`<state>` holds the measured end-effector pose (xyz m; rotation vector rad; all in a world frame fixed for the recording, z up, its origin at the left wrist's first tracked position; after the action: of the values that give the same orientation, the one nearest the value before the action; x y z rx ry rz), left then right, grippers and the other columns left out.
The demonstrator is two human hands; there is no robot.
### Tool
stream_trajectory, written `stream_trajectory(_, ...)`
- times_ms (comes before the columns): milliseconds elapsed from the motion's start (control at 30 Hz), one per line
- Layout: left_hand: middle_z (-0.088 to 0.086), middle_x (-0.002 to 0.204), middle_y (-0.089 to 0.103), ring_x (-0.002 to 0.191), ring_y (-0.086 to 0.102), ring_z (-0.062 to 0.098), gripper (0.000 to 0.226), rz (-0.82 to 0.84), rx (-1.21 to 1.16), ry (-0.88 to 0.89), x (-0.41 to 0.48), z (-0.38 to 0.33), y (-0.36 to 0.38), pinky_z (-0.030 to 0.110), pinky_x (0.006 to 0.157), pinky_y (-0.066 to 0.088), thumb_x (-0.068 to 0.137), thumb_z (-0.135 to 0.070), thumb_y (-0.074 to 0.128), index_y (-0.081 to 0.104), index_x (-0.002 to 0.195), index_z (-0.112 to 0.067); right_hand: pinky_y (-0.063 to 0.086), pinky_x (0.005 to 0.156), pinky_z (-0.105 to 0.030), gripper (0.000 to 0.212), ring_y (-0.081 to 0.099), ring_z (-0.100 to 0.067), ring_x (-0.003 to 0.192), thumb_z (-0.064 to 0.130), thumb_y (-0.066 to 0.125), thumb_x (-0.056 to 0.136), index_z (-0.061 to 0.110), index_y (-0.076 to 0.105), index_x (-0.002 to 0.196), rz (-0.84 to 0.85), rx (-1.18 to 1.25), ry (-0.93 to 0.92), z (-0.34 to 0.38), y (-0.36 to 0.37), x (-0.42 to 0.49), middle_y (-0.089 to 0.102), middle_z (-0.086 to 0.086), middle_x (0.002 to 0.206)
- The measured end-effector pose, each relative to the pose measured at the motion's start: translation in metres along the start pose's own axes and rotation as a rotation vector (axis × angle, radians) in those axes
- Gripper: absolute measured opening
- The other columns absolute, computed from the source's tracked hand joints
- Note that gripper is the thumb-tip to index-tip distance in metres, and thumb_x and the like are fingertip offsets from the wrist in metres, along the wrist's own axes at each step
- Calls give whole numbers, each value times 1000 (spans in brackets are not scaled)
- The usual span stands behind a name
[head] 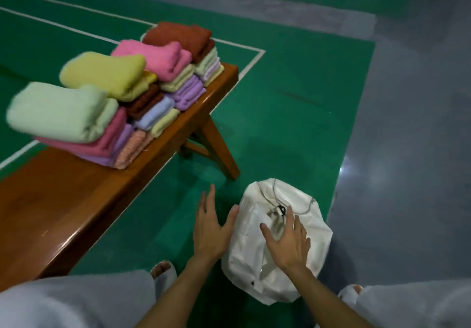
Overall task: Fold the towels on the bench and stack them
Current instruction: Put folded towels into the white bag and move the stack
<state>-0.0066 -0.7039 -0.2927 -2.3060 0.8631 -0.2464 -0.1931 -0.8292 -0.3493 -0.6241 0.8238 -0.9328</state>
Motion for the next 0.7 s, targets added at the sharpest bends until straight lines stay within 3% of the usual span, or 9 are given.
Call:
stream_trajectory(100,-7,165,27,150,33,18,93,-140,-134,13,-5,-10,-45,44,120,35,85,-84,45,19,162,-37,26,120,-57,106,27,-32,152,91,38,79,32,9,162,-55,110,-77,51,-13,-11,25,-9,167)
stream_trajectory(200,-13,155,41,127,56,14,90,-296,-288,-12,-12,-23,-109,45,107,49,84,-81,51,34,158,-34,33,117,-55,116,30,-35,150,101,29,69,34,12,162,-30,214,-117,116,-24,-28,32,-12,164)
stream_trajectory(233,-10,149,51,120,61,13,84,-359,-311,-18,-14,-26,-132,45,103,52,84,-80,51,43,152,-32,35,115,-55,119,32,-37,148,103,31,65,36,13,162,4,267,-111,138,-27,-33,33,-14,162)
stream_trajectory(300,-7,119,71,106,67,12,67,-536,-323,-34,-19,-35,-180,45,93,56,86,-78,48,62,128,-28,35,115,-54,127,33,-39,147,105,38,58,37,14,162,95,401,-106,183,-33,-45,34,-15,162)
stream_trajectory(367,-10,97,70,96,68,19,62,-732,-395,-111,-22,-42,-226,42,83,53,87,-78,44,64,109,-24,32,117,-51,124,33,-37,148,100,47,64,35,12,163,193,516,-128,227,-38,-58,30,-13,164)
stream_trajectory(433,-2,104,66,104,63,27,66,-847,-528,-281,-11,-38,-262,41,88,47,91,-77,44,59,116,-18,30,117,-50,116,31,-34,150,89,56,74,32,10,164,277,632,-138,268,-40,-68,26,-7,167)
stream_trajectory(500,7,130,60,119,55,29,75,-826,-647,-435,11,-28,-289,44,103,42,93,-75,48,49,139,-15,31,118,-52,122,31,-32,150,88,61,71,29,11,164,338,741,-136,305,-40,-74,26,-3,168)
stream_trajectory(600,10,158,43,140,44,30,92,-723,-760,-426,53,-19,-320,46,116,34,91,-71,56,28,159,-16,36,116,-53,135,40,-33,144,93,67,55,28,16,162,354,828,-149,356,-35,-72,35,-4,163)
stream_trajectory(700,10,153,48,133,52,28,91,-665,-912,-374,89,-9,-335,44,113,41,89,-62,68,30,157,-16,42,111,-55,153,50,-33,136,101,69,33,26,27,160,457,874,-119,396,-18,-70,45,-1,157)
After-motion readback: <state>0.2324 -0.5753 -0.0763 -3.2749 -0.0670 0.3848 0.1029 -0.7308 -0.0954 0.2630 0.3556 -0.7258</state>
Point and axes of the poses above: each hand's wrist, its own x-axis towards the middle knuckle, its own y-axis out of the palm, z = x × y, the point moved 6 cm from there along x, towards the middle knuckle
